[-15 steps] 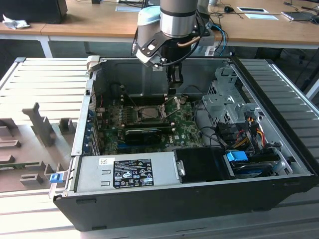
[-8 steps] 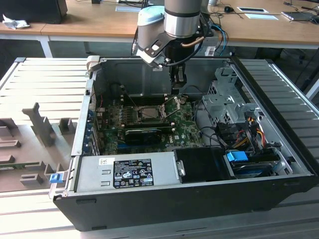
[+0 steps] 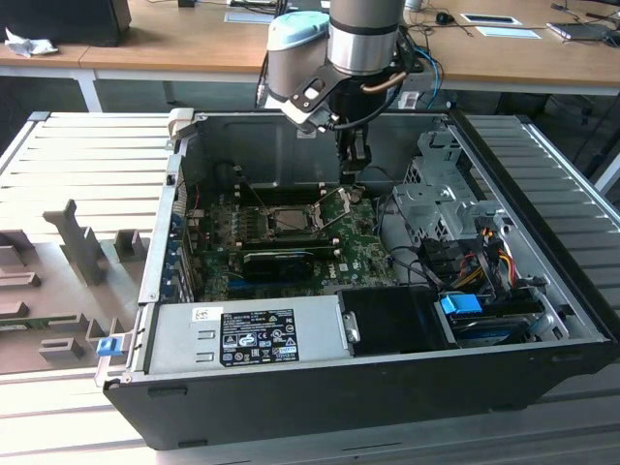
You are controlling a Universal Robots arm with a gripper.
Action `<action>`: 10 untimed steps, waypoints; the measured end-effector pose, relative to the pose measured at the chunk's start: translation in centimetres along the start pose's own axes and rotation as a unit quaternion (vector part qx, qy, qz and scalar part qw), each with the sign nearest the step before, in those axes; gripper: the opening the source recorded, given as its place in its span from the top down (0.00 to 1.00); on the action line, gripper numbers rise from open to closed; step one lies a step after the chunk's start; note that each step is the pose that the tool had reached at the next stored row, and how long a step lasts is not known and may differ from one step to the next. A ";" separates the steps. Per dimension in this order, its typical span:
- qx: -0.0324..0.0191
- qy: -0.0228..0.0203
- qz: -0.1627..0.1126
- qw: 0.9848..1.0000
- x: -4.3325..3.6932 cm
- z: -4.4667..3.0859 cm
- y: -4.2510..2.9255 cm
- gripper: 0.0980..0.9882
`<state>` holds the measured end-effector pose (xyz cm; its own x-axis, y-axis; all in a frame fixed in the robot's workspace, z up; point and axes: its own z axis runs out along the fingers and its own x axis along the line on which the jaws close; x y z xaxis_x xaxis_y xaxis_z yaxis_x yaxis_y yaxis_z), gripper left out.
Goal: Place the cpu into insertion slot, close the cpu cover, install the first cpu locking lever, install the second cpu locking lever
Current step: 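Close the cpu cover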
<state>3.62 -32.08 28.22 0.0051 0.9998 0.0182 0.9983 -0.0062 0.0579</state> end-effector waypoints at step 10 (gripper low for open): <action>0.000 0.000 0.000 1.000 -0.02 1.96 1.82 0.99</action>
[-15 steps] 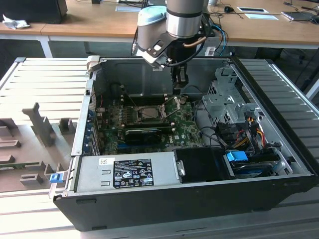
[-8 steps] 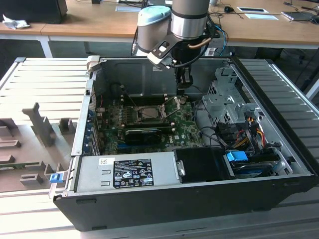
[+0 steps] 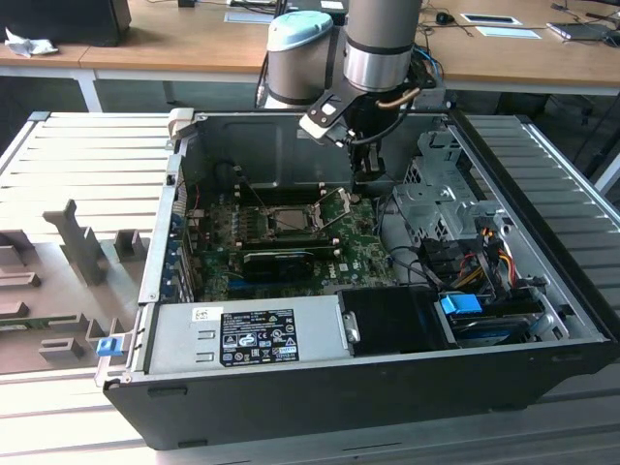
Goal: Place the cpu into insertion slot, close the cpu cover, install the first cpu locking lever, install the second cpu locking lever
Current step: 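Close the cpu cover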
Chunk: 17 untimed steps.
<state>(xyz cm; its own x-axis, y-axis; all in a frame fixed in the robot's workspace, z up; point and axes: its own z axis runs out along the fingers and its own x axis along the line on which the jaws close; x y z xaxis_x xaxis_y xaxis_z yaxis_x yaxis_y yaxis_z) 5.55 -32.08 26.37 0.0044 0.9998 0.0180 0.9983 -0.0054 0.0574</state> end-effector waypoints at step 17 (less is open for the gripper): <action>0.024 0.000 0.000 1.000 0.06 1.76 -0.78 0.99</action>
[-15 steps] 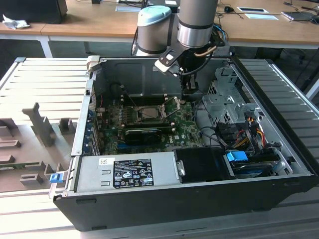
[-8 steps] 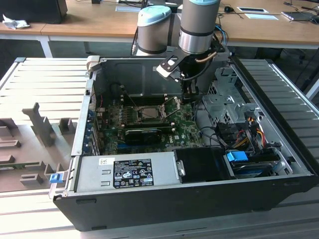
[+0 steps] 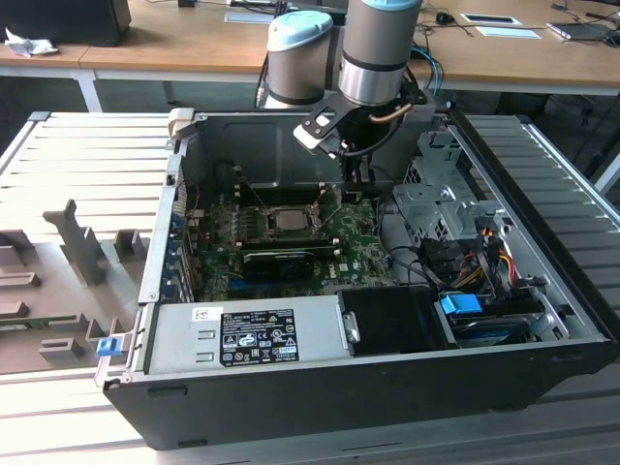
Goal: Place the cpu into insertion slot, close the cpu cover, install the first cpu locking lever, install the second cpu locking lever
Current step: 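Close the cpu cover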
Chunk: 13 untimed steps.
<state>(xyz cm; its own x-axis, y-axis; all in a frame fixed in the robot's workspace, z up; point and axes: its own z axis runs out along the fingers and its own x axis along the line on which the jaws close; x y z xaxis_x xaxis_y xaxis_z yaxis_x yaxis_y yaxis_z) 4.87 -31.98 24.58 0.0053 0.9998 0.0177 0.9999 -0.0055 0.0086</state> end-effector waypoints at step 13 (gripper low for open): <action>-0.001 0.000 0.000 1.000 -0.01 -0.01 -1.35 0.99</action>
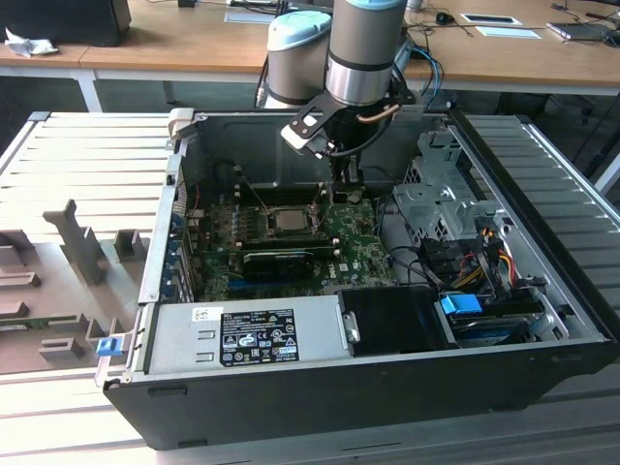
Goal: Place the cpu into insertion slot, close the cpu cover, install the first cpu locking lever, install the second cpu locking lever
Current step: 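Close the cpu cover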
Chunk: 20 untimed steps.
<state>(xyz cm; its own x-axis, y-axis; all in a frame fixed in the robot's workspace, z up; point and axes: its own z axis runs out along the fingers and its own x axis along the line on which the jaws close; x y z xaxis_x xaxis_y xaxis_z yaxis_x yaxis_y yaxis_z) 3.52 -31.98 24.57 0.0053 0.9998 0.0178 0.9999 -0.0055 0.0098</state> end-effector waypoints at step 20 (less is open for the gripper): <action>0.000 0.000 0.000 1.000 0.00 -0.01 -1.11 0.99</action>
<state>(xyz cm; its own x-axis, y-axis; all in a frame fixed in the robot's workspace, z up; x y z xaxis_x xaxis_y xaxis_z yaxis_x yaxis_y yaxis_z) 2.41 -31.98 24.58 0.0052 0.9998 0.0177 0.9999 -0.0054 0.0098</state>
